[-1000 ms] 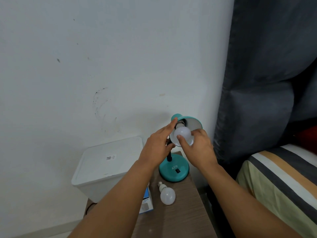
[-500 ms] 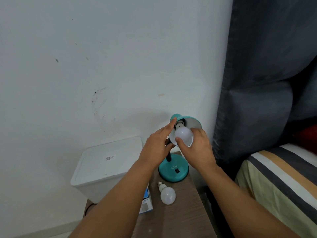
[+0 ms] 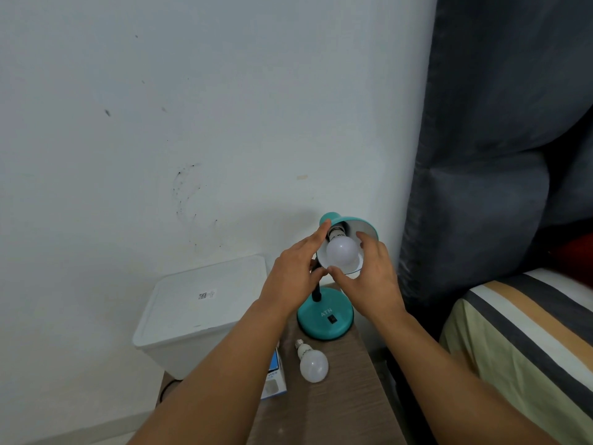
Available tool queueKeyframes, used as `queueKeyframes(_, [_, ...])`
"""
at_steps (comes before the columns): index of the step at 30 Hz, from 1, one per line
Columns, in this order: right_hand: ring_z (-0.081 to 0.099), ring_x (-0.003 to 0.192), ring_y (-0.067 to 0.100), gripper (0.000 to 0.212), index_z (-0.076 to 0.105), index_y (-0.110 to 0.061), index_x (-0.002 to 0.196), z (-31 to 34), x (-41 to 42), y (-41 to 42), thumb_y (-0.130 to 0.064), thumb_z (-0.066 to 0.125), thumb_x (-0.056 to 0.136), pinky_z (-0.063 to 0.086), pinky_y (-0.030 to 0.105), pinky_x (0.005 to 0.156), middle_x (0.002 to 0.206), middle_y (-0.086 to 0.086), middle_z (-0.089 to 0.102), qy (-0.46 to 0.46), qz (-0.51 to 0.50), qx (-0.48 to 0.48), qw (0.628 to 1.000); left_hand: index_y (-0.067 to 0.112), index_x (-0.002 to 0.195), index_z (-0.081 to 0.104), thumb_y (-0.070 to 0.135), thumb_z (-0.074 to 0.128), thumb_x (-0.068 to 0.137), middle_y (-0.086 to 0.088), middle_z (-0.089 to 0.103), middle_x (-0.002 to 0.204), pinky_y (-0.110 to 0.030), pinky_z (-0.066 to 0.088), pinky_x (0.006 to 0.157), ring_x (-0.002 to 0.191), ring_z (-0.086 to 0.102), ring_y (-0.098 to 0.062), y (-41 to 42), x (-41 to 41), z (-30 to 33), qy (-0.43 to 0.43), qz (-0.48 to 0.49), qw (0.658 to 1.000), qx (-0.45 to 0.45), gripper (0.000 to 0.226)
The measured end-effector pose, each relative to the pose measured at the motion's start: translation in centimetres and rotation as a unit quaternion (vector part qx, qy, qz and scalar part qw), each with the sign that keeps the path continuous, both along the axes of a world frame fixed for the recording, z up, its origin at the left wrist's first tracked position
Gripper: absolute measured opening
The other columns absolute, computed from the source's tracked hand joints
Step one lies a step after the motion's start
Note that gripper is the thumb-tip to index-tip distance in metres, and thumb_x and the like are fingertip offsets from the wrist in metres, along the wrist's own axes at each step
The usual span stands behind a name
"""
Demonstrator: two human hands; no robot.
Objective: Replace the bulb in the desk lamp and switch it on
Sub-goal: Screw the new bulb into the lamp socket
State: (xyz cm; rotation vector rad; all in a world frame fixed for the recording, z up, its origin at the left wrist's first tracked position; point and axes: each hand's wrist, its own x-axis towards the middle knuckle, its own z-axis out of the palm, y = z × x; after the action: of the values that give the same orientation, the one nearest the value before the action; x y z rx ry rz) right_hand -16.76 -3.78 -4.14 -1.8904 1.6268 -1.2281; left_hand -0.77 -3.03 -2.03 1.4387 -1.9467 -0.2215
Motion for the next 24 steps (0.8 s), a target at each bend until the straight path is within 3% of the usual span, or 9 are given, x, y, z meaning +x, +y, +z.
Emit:
queueKeyframes(5, [0.055, 0.111, 0.019, 0.059, 0.049, -0.021, 0.133, 0.15, 0.13, -0.41, -0.044, 0.071, 0.083, 0.049, 0.032, 0.090, 0.129, 0.002, 0.052, -0.001, -0.004, -0.002, 1.000, 0.044, 0.154, 0.022, 0.015, 0.071, 0.090, -0.002, 0.062, 0.127, -0.032, 0.053, 0.097, 0.091, 0.060, -0.005, 0.05, 0.01, 0.10, 0.004, -0.001, 1.000, 0.008, 0.086])
queueKeyframes(10, [0.055, 0.110, 0.018, 0.063, 0.049, -0.021, 0.131, 0.00, 0.01, -0.45, -0.056, 0.066, 0.082, 0.051, 0.034, 0.088, 0.126, 0.001, 0.056, 0.008, -0.027, 0.016, 0.999, 0.045, 0.153, 0.023, 0.014, 0.071, 0.089, 0.000, 0.063, 0.124, -0.030, 0.053, 0.095, 0.088, 0.061, -0.006, 0.06, -0.04, 0.13, 0.009, -0.001, 1.000, 0.012, 0.085])
queueKeyframes(13, [0.054, 0.114, 0.020, 0.074, 0.038, -0.027, 0.137, -0.20, -0.23, -0.27, -0.046, 0.076, 0.077, 0.052, 0.039, 0.090, 0.128, 0.000, 0.053, 0.011, -0.010, 0.006, 1.000, 0.045, 0.153, 0.024, 0.016, 0.072, 0.089, -0.001, 0.063, 0.124, -0.023, 0.051, 0.093, 0.086, 0.059, -0.004, 0.10, -0.12, 0.20, 0.010, 0.003, 1.000, 0.011, 0.084])
queueKeyframes(16, [0.056, 0.111, 0.022, 0.067, 0.040, -0.031, 0.135, -0.35, -0.20, -0.33, -0.040, 0.076, 0.079, 0.053, 0.043, 0.088, 0.127, -0.001, 0.052, 0.036, -0.006, -0.019, 0.999, 0.044, 0.153, 0.025, 0.014, 0.072, 0.089, -0.001, 0.063, 0.124, -0.017, 0.047, 0.091, 0.087, 0.056, -0.001, 0.12, -0.13, 0.15, 0.010, 0.001, 1.000, 0.012, 0.085])
queueKeyframes(19, [0.055, 0.111, 0.021, 0.062, 0.045, -0.027, 0.132, -0.27, -0.11, -0.61, -0.049, 0.071, 0.081, 0.053, 0.042, 0.086, 0.127, -0.001, 0.052, 0.039, -0.025, -0.001, 0.999, 0.045, 0.153, 0.024, 0.012, 0.072, 0.088, 0.002, 0.062, 0.114, -0.025, 0.052, 0.095, 0.084, 0.057, -0.001, 0.13, -0.08, 0.15, 0.016, -0.001, 1.000, 0.014, 0.087])
queueKeyframes(24, [0.056, 0.106, 0.020, 0.064, 0.050, -0.028, 0.129, -0.28, -0.24, -0.58, -0.065, 0.063, 0.079, 0.055, 0.040, 0.078, 0.120, -0.003, 0.055, 0.078, -0.065, 0.008, 0.995, 0.045, 0.153, 0.024, 0.014, 0.069, 0.090, 0.002, 0.063, 0.121, -0.031, 0.053, 0.096, 0.092, 0.063, -0.006, 0.21, -0.22, -0.06, 0.026, -0.004, 1.000, 0.011, 0.084])
